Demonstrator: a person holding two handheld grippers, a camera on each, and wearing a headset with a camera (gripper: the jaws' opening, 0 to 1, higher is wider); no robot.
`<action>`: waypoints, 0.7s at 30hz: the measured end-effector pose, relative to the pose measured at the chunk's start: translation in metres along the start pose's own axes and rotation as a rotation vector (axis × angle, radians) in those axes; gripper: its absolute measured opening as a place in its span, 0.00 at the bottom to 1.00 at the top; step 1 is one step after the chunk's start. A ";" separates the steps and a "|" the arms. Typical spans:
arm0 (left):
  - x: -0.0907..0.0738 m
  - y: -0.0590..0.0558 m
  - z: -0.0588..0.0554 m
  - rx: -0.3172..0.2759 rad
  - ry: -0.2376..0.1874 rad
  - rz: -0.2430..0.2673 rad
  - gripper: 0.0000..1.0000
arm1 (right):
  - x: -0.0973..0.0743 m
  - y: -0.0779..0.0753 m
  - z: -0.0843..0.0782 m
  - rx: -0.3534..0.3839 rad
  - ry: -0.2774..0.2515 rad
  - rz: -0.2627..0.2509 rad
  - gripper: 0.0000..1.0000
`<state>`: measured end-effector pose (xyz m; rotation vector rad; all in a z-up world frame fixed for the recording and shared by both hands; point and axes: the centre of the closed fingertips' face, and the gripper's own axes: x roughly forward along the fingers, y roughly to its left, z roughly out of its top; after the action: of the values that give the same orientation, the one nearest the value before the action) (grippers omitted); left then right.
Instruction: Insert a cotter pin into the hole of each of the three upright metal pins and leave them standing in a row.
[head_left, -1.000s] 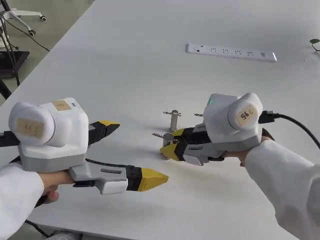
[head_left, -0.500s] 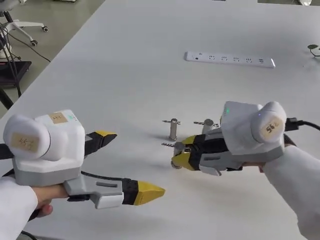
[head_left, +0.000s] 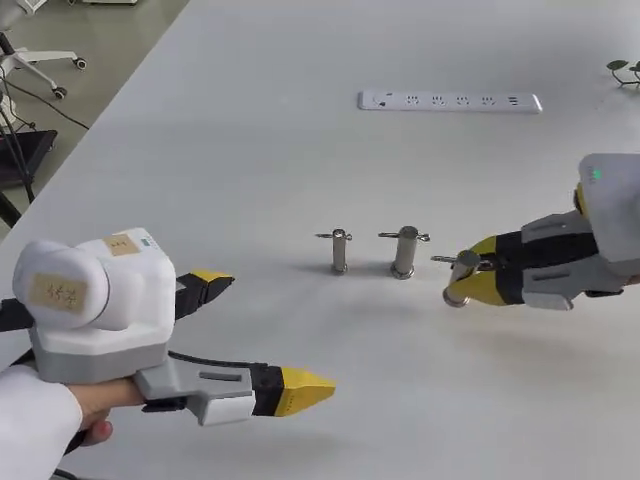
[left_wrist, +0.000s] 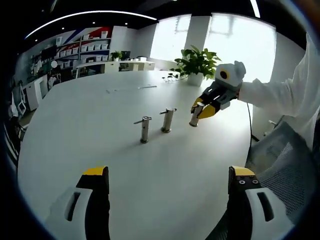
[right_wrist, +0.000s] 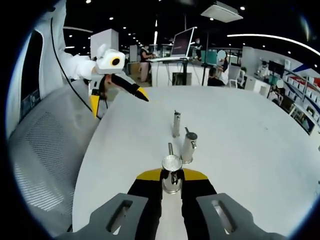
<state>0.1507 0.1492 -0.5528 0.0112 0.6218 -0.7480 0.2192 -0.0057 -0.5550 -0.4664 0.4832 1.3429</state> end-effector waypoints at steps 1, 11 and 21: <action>0.000 -0.001 -0.001 -0.013 0.002 -0.003 0.99 | -0.001 -0.002 -0.002 -0.004 0.005 -0.002 0.08; -0.004 -0.010 -0.009 -0.046 0.027 0.003 0.99 | -0.008 -0.029 -0.015 0.014 -0.005 -0.026 0.08; -0.009 -0.010 -0.011 -0.075 0.023 0.019 0.99 | 0.002 -0.047 -0.025 0.031 -0.016 0.001 0.08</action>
<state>0.1334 0.1501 -0.5547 -0.0428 0.6704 -0.7065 0.2642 -0.0258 -0.5746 -0.4292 0.4907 1.3378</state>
